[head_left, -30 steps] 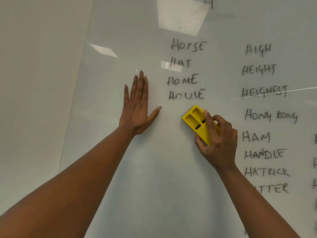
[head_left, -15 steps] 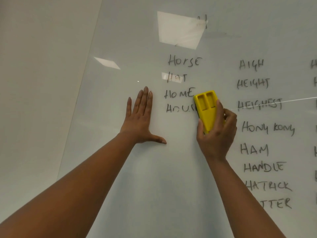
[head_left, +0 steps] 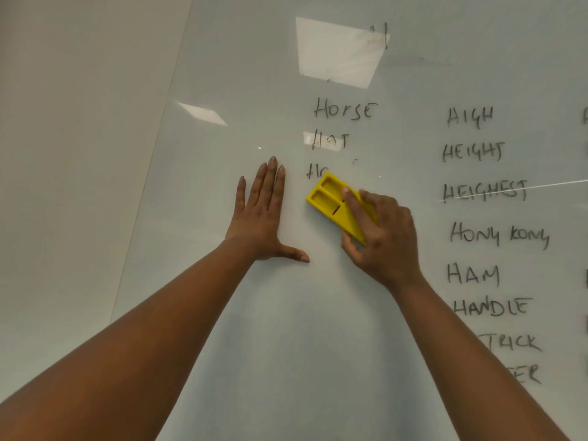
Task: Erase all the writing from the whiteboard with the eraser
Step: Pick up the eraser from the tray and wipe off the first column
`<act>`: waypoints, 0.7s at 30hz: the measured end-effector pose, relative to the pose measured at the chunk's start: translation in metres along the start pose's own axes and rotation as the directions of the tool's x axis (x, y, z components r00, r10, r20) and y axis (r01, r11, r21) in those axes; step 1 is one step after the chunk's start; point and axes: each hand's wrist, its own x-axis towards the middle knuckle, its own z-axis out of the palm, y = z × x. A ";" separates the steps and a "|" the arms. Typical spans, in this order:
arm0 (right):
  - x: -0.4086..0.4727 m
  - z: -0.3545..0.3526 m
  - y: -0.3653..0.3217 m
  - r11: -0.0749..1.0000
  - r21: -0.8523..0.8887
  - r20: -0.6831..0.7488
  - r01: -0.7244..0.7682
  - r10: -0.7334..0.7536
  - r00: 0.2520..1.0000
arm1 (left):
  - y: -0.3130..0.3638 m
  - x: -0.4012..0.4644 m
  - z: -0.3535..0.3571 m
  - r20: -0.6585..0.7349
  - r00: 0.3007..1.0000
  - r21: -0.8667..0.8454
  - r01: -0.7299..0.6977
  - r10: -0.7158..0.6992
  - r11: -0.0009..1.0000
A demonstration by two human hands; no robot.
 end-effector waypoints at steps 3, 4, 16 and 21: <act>0.005 -0.007 0.020 0.981 -0.056 -0.026 -0.187 0.186 0.982 | 0.000 0.000 0.000 0.008 1.000 0.013 0.003 -0.003 1.000; 0.010 -0.007 0.021 0.963 -0.055 -0.037 -0.262 0.261 0.965 | 0.000 0.000 0.000 0.010 1.000 0.011 0.004 -0.004 1.000; 0.034 0.012 -0.029 0.998 0.032 0.028 -0.045 0.044 0.999 | -0.001 0.000 0.000 -0.011 1.000 -0.014 -0.016 0.016 1.000; 0.026 0.003 -0.002 0.995 0.000 0.041 0.101 -0.101 0.994 | -0.003 -0.001 -0.001 0.006 1.000 -0.008 -0.028 0.028 1.000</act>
